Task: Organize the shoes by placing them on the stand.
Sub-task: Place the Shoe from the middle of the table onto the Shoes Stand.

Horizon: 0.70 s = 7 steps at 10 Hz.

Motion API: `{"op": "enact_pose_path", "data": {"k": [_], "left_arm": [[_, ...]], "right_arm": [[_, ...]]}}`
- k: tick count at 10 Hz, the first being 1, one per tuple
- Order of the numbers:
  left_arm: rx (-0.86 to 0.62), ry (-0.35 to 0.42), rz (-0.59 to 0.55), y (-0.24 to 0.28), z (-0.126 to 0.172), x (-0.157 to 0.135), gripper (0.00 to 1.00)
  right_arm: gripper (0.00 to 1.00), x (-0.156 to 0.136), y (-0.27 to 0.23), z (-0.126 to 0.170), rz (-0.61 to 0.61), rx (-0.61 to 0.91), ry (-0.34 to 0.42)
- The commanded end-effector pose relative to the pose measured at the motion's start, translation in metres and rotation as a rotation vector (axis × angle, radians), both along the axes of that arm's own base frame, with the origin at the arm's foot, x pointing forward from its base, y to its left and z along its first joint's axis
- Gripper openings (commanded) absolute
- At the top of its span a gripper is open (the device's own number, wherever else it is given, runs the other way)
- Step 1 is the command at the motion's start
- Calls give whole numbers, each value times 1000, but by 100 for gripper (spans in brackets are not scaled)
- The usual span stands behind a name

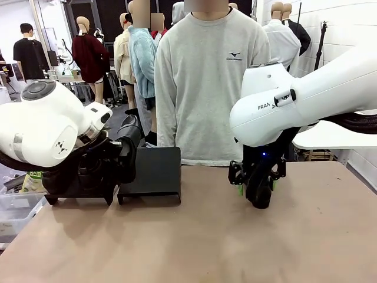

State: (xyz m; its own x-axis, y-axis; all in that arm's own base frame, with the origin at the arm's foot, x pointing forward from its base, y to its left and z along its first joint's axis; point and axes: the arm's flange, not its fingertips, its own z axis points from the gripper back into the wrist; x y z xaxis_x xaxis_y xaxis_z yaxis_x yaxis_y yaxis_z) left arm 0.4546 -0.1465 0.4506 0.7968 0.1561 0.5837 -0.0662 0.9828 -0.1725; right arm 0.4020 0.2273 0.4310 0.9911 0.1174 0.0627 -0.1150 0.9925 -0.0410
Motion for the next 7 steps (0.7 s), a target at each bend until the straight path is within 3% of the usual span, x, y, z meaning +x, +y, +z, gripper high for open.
{"op": "enact_pose_path", "data": {"k": [1, 7], "left_arm": [[-4, -28, 15, -4, -3, 24, 0], [-17, 70, 45, 0, -27, 37, 0]], "right_arm": [[100, -1, 0, 1, -9, -5, 7], [100, -1, 0, 1, -9, -5, 7]]}}
